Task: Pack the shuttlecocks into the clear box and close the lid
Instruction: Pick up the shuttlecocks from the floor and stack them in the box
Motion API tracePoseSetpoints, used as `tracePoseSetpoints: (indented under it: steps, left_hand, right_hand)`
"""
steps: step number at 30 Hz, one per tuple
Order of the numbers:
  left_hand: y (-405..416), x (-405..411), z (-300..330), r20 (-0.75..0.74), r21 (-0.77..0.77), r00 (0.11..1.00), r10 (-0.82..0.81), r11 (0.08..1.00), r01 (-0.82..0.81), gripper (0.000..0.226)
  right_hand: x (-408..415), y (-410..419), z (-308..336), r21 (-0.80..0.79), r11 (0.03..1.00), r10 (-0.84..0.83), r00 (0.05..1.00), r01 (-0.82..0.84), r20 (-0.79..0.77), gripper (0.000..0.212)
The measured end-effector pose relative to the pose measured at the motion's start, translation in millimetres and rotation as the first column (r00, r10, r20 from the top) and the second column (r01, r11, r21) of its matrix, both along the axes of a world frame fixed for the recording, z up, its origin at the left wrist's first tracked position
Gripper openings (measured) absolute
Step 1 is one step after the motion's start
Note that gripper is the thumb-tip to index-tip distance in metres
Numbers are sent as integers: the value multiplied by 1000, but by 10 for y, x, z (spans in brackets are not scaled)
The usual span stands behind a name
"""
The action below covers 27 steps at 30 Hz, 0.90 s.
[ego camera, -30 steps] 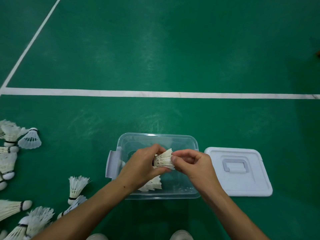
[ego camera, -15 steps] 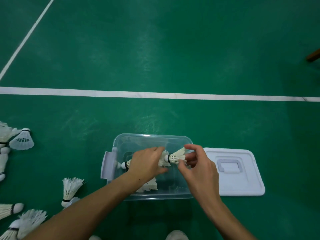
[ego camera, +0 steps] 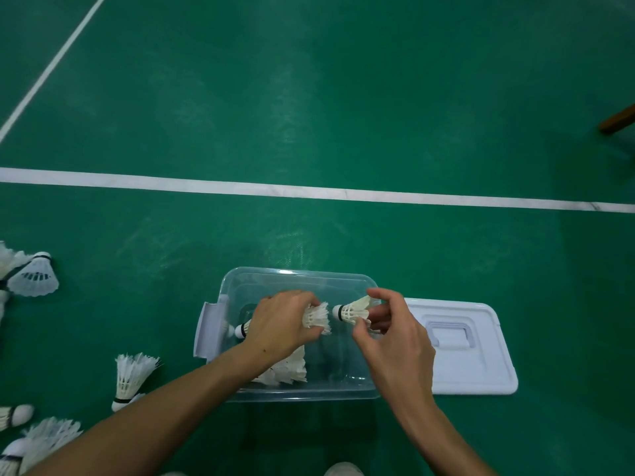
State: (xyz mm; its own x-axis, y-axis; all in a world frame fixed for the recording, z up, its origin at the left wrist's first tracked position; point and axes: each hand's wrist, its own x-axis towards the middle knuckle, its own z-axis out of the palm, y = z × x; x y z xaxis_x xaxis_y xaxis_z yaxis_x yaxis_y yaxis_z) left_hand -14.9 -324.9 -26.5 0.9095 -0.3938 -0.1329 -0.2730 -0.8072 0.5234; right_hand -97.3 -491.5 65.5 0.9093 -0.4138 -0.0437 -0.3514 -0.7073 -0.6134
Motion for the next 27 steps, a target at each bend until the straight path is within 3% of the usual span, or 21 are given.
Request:
tracePoseSetpoints:
  steps: [7,14,21,23,27]
  left_hand:
    - [197,-45,123,-36,-143,998,51,988,-56,44]
    - [297,-51,189,-63,-211,996,64,974,-76,40]
    - [122,3,217,55,-28,994,92,996,-90,36]
    - [34,-6,194,70,33,996,50,998,-53,37]
    - [-102,-5,92,51,114,999,-11,993,5,34]
  right_hand:
    - [90,72,-122,34,992,123,991,-122,-48,50]
    - [257,169,-344,253,949,206,977,-187,-53,51]
    - [387,124,-349,284,940,246,953,-190,-177,57]
    - [379,70,-279,220,948,278,937,-232,-212,59]
    - [332,-111,-111,177,964,213,975,-199,-67,49]
